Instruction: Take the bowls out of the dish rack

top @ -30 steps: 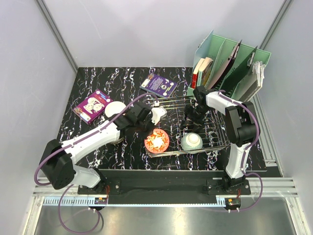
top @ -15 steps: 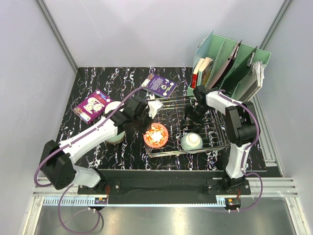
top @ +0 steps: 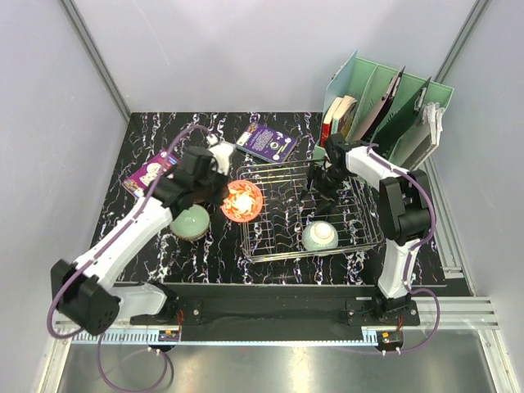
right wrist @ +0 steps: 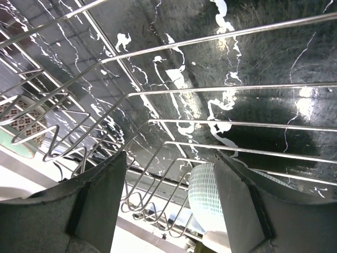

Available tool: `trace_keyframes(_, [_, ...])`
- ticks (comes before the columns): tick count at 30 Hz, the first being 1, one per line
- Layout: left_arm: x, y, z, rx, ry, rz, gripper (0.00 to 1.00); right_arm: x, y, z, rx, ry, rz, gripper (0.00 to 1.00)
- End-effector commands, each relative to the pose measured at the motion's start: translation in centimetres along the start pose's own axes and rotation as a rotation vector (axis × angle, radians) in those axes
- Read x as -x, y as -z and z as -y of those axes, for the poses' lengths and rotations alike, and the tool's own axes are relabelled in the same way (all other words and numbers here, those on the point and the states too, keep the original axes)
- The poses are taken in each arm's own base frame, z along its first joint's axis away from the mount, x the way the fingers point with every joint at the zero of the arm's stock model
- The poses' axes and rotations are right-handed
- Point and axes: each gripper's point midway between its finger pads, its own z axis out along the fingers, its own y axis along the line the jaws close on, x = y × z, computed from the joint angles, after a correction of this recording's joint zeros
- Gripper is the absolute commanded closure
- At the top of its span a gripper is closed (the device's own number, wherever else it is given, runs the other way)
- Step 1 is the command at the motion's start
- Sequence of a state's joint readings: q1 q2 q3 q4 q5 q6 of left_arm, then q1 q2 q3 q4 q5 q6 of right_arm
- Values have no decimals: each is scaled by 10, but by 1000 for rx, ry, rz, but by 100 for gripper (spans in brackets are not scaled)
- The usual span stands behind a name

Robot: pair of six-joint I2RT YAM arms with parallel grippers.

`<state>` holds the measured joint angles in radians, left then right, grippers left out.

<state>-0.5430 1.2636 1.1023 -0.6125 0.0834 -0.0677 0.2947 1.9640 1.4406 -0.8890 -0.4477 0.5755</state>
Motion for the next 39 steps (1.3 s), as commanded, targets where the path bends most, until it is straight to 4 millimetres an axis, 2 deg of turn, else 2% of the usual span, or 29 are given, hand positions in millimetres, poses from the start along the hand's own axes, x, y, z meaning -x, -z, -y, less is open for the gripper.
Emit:
trace_keyframes(1, [21,40,-31,107,138,147,100,8,25,-29,87,28,60,24])
trace_keyframes(3, [19,53,-46,152,194,180,100,10,28,-32,95,25,67,24])
trace_keyframes(8, [4,59,-81,278,283,180,100,14,31,-41,117,23,69,24])
trace_keyframes(12, [6,61,-104,347,340,182,100,13,30,-47,141,9,47,24])
trace_keyframes(17, [3,61,-116,388,386,166,100,16,31,-51,147,3,54,25])
trace_keyframes(27, [-51,67,-135,486,494,41,100,16,35,-53,152,-2,65,25])
trace_keyframes(39, [-91,59,-145,549,625,-69,100,23,50,-70,196,14,97,24])
